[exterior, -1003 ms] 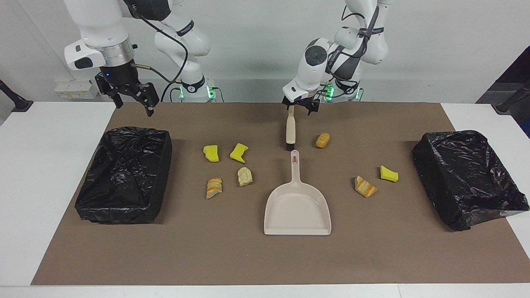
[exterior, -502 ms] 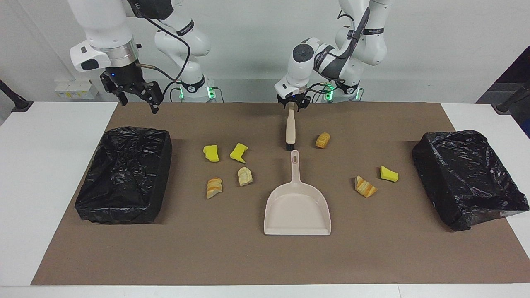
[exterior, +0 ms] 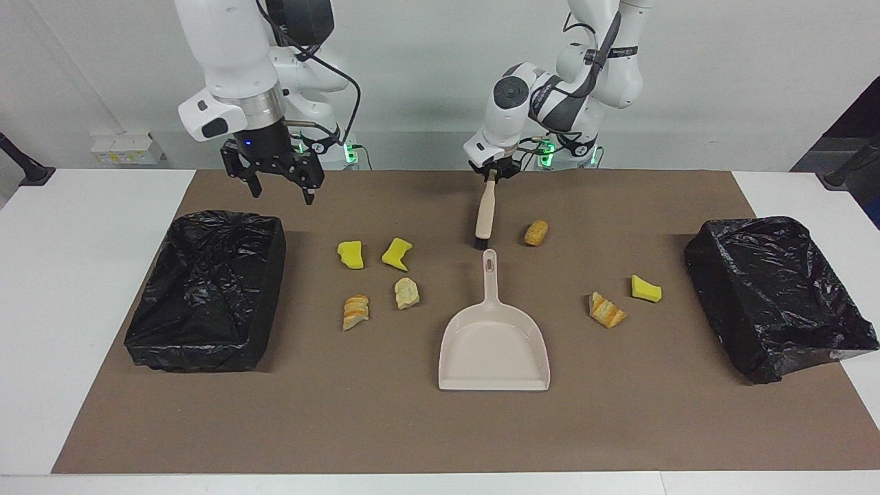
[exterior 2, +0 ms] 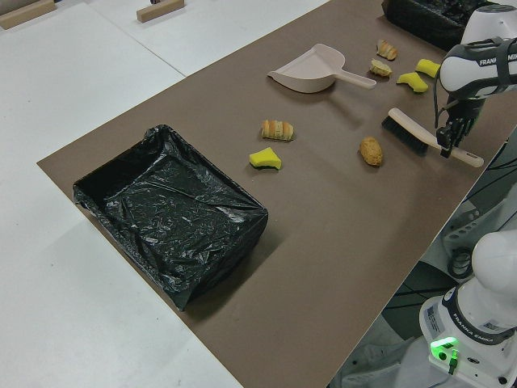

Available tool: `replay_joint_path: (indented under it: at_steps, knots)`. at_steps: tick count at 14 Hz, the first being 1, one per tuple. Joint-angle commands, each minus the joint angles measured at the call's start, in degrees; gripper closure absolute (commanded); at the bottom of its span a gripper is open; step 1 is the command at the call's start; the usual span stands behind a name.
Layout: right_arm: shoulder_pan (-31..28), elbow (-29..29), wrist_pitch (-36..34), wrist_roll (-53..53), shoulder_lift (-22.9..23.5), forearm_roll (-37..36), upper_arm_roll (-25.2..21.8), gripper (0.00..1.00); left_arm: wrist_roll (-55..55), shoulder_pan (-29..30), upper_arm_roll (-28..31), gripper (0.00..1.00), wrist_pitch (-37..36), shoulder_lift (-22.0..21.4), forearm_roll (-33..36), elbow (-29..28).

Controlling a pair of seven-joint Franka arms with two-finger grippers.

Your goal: Sweep and dump trash in bin

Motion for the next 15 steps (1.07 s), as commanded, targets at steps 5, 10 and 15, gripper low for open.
replay_joint_path:
  at_steps: [5, 10, 15]
  knots:
    - [14.64, 13.64, 6.28, 15.11, 18.82, -6.29, -0.46, 0.0, 2.78, 14.13, -0.05, 1.0, -7.87, -4.43, 5.95, 5.0]
    - [22.03, 13.73, 10.86, 22.94, 24.54, -9.01, -0.47, 0.0, 18.58, 30.56, -0.05, 1.0, -3.57, 1.28, 8.94, 8.94]
    - [25.9, 13.64, 16.49, 25.77, 29.73, -11.91, -0.38, 0.0, 33.27, 44.54, -0.05, 1.0, -1.89, 13.31, 14.48, 21.31]
